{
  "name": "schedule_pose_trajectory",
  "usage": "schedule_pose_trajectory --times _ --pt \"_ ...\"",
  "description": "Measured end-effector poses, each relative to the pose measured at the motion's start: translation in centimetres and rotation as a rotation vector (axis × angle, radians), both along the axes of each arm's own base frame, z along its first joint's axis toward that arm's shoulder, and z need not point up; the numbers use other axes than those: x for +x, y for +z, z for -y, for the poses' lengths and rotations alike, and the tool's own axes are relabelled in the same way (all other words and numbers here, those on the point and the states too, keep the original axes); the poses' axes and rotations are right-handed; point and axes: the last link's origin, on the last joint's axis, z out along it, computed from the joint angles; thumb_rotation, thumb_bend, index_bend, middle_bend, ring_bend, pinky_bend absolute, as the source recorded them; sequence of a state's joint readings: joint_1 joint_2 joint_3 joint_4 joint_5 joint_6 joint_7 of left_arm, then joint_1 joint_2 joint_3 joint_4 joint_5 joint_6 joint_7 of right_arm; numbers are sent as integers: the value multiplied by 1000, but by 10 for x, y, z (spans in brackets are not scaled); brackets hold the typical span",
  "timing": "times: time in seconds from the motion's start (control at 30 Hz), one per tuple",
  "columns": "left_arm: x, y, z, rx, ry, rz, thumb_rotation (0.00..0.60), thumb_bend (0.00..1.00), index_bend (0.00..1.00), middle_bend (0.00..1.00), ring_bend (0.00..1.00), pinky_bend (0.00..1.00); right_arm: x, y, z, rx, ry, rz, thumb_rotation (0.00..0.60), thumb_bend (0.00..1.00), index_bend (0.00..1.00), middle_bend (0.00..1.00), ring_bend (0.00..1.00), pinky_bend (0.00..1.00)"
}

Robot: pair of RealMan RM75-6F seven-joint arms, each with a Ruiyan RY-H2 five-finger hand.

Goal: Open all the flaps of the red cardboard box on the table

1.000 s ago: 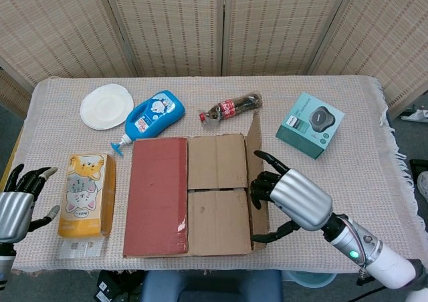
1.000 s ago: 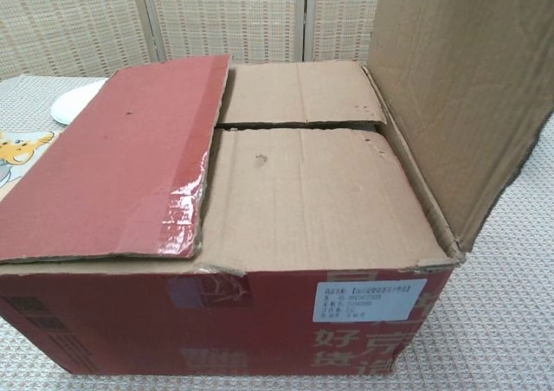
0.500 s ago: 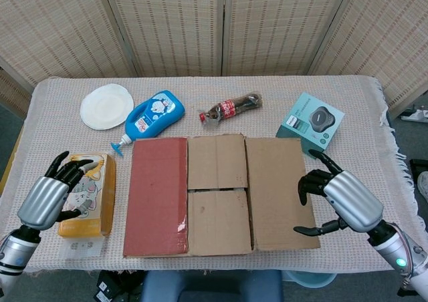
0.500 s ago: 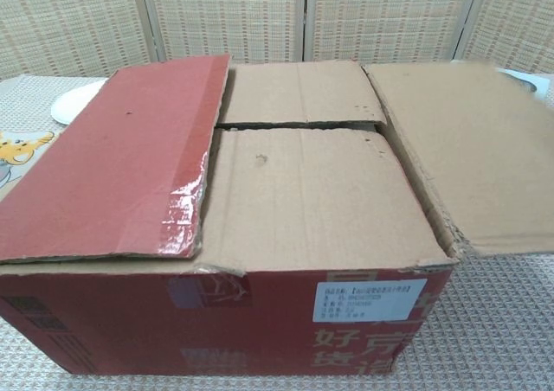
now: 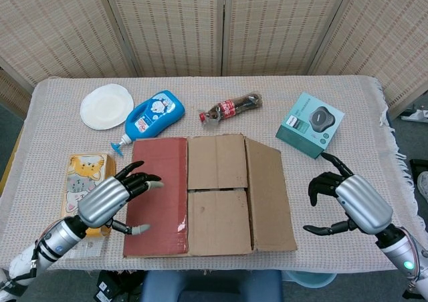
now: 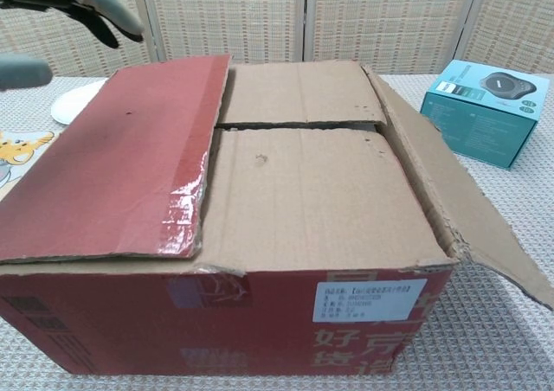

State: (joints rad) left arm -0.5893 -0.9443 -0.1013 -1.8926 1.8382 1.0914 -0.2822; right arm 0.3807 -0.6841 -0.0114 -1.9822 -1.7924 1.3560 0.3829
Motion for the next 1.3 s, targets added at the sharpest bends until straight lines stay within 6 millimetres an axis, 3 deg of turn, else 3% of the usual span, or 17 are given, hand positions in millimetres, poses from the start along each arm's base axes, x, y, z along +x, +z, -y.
schedule_pose_trajectory --times 0.3,0.5,1.07,1.3 --pt "42 -31 -9 -132 -120 14 105 228 243 241 240 0 -10 -3 2 8 -34 13 255 66 580 501 392 0" --pt "56 -43 -12 -143 -192 -35 100 227 253 255 244 0 -17 -4 1 10 -54 21 255 66 579 501 390 0" --pt "66 -61 -16 -67 -334 -228 93 227 305 324 277 0 -31 -7 0 16 -96 58 255 66 579 501 386 0" --pt "61 -64 -17 -31 -356 -283 94 227 381 402 347 0 -33 -7 -2 24 -102 77 255 66 579 501 388 0"
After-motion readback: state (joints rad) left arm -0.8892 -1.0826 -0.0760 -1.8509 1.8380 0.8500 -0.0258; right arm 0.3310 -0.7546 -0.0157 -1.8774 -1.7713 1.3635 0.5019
